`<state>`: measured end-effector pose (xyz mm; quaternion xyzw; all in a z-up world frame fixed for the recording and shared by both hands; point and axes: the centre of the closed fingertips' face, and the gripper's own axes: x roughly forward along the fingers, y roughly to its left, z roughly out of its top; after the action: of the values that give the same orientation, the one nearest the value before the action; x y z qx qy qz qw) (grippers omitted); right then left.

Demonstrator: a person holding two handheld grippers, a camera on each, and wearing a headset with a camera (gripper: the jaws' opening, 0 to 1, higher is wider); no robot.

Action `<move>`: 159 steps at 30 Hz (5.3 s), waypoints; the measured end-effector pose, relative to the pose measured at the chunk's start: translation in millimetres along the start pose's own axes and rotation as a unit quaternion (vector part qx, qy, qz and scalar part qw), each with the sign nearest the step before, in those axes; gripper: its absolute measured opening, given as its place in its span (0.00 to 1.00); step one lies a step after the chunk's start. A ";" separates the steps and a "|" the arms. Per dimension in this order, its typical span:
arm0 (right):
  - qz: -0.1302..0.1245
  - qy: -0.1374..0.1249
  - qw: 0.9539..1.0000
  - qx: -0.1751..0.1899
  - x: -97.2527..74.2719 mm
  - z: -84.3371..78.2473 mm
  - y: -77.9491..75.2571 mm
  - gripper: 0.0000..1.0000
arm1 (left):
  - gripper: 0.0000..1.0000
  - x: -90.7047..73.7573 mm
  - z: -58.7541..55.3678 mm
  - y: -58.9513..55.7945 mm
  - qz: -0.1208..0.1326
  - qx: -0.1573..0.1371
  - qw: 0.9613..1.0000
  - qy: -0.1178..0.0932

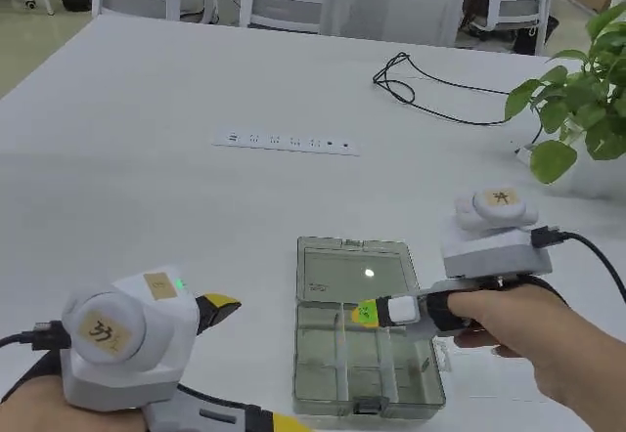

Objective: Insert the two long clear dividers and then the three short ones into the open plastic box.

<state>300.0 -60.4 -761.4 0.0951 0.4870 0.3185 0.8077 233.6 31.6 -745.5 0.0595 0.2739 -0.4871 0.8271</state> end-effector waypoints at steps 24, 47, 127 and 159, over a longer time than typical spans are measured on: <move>0.035 -0.019 0.982 -0.187 -73.6 1.9 -14.4 0.49 | 1.00 -2.0 5.9 -4.9 0.014 0.003 1.000 0.002; 0.069 0.090 0.915 -0.387 -81.3 -41.8 -41.8 0.58 | 1.00 -2.2 3.2 -5.8 0.014 0.005 1.000 0.007; 0.026 0.255 0.784 -0.565 -22.1 -94.0 -136.1 0.33 | 1.00 -5.1 -4.1 4.1 0.022 -0.011 1.000 0.010; -0.030 0.120 0.802 -0.584 -75.3 -46.1 -43.5 0.33 | 0.83 8.6 43.8 -16.5 -0.020 -0.110 0.993 -0.044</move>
<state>255.0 -147.2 -750.3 -0.4485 0.3045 0.5268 0.6547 240.3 0.5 -710.2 -0.0584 0.2903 -0.4730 0.8298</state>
